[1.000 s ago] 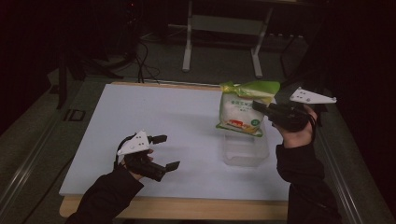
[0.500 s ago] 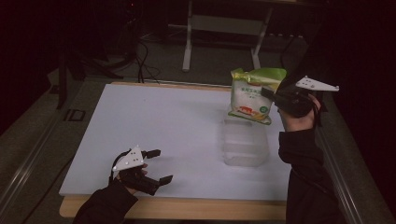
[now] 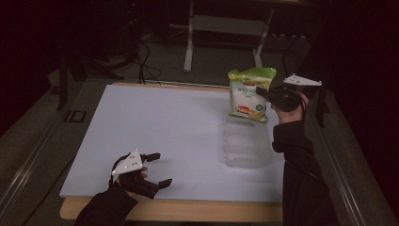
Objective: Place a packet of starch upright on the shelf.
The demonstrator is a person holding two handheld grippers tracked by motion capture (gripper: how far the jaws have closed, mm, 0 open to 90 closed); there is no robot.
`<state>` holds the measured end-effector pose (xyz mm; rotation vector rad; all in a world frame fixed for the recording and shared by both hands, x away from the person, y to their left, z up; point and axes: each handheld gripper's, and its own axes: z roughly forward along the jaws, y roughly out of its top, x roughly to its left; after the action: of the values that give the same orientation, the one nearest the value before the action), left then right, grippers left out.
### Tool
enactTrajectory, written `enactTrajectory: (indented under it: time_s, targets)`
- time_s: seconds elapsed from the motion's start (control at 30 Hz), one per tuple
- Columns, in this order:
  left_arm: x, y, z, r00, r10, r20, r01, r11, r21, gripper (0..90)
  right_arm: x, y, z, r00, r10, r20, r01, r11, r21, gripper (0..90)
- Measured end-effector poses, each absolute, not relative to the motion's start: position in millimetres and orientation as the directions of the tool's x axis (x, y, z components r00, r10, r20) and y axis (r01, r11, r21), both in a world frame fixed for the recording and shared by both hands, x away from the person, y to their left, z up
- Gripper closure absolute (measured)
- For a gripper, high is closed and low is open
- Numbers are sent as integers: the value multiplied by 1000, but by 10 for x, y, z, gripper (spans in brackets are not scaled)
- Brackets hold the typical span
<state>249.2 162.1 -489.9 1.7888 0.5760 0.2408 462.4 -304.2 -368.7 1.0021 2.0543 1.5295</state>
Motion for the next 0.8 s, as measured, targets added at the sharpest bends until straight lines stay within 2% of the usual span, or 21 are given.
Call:
enactTrajectory:
  time_s: [0.43,0.8]
  targets:
    - [2505,1615,-4949,863,485,-144,267,-195,944,24,4847,-3017,-4164,-669,721,180,412,157,898,852]
    - [2509,1607,-4963,864,480,-152,276,-199,940,24,4845,-3172,-4289,-654,718,238,466,135,874,847]
